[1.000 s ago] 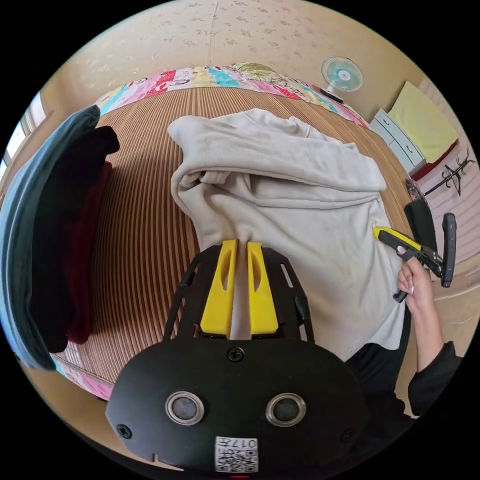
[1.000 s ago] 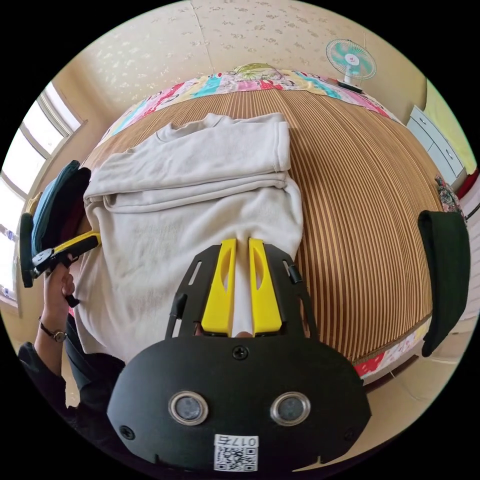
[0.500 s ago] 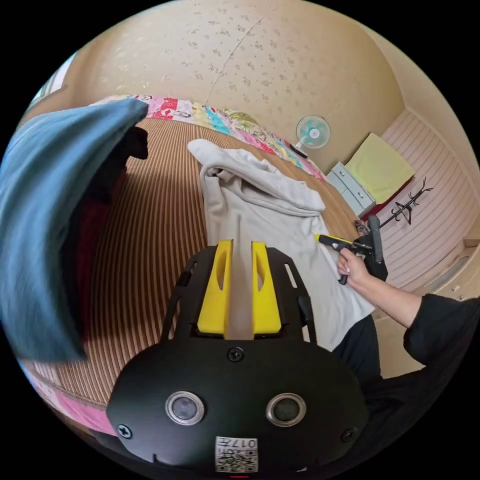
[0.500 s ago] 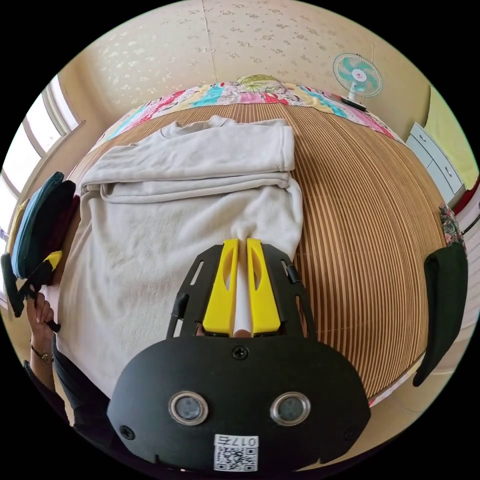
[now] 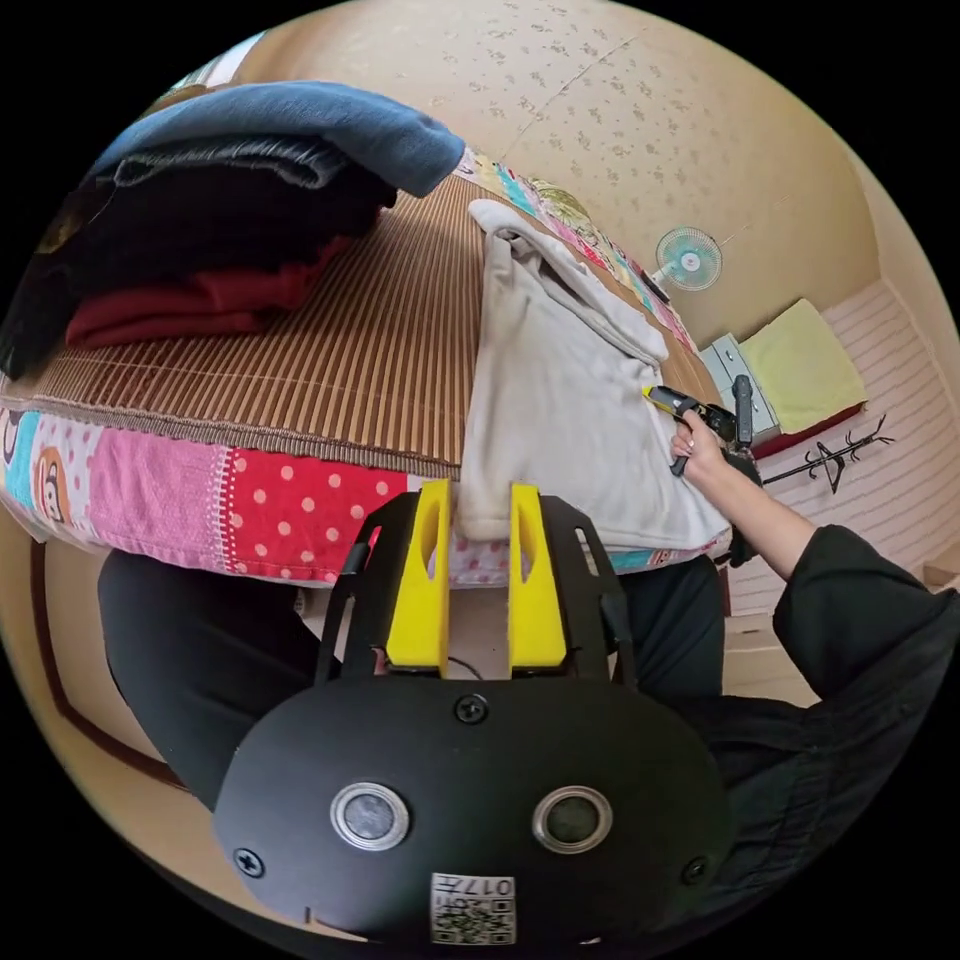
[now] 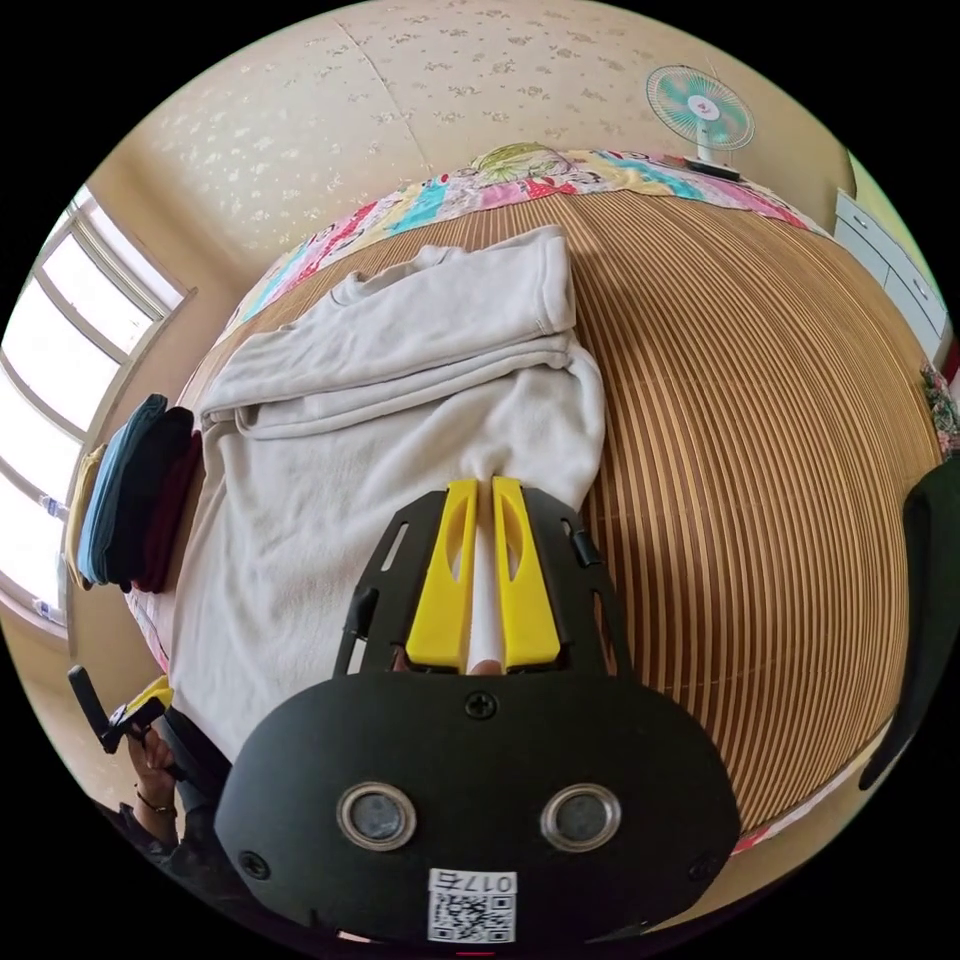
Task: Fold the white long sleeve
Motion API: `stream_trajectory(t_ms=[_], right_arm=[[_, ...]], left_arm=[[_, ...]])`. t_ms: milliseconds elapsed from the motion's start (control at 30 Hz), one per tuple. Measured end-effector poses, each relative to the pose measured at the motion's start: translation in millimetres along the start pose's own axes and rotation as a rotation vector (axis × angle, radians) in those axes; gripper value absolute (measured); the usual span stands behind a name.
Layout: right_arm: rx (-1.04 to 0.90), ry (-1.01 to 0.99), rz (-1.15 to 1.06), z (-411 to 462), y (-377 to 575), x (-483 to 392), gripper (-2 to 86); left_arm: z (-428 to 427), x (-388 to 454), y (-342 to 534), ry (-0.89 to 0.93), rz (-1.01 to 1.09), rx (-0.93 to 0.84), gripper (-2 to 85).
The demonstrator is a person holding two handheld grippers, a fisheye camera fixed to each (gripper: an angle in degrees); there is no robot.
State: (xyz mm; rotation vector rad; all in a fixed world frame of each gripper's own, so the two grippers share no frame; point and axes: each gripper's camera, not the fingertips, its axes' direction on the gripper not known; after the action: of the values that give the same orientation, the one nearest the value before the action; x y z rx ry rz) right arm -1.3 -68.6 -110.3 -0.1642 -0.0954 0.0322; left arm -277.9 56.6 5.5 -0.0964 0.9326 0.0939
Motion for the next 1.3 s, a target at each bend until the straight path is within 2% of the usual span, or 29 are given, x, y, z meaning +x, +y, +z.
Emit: stream_trajectory(t_ms=[100,233,367,467,533,600,733,900,1200,1300], right_arm=[[-0.060,0.022,-0.019,-23,1,0,2.6],[0.080,-0.046,0.047,-101,57,19,2.0],[0.126,-0.029,0.038,-155,132,41,3.6],[0.037,-0.045,0.066,-168,180,66,7.6],[-0.061,-0.109,0.105,-161,204,85,8.0],[-0.073,-0.163,0.144,-162,216,96,6.7],[0.116,-0.386,0.271,-200,229,129,3.8],[0.180,-0.517,0.321,-225,229,146,3.1],[0.287,-0.591,0.254,-297,256,151,2.9],[0.282,-0.554,0.220,-320,268,152,2.9]], left_arm=[[0,-11,-13,0.064,0.005,-0.086,6.3],[-17,-20,-20,0.157,-0.002,-0.102,5.1],[-36,-16,-28,0.202,0.037,-0.102,4.9],[-46,-9,-32,0.202,0.050,-0.118,4.8],[-49,-3,-33,0.190,0.057,-0.133,4.8],[-55,3,-33,0.180,0.060,-0.138,4.6],[-71,8,-28,0.222,0.042,-0.105,4.3],[-100,21,-4,0.270,0.049,-0.040,4.1],[-145,38,61,0.332,0.085,0.012,3.9],[-166,38,80,0.350,0.090,0.039,4.0]])
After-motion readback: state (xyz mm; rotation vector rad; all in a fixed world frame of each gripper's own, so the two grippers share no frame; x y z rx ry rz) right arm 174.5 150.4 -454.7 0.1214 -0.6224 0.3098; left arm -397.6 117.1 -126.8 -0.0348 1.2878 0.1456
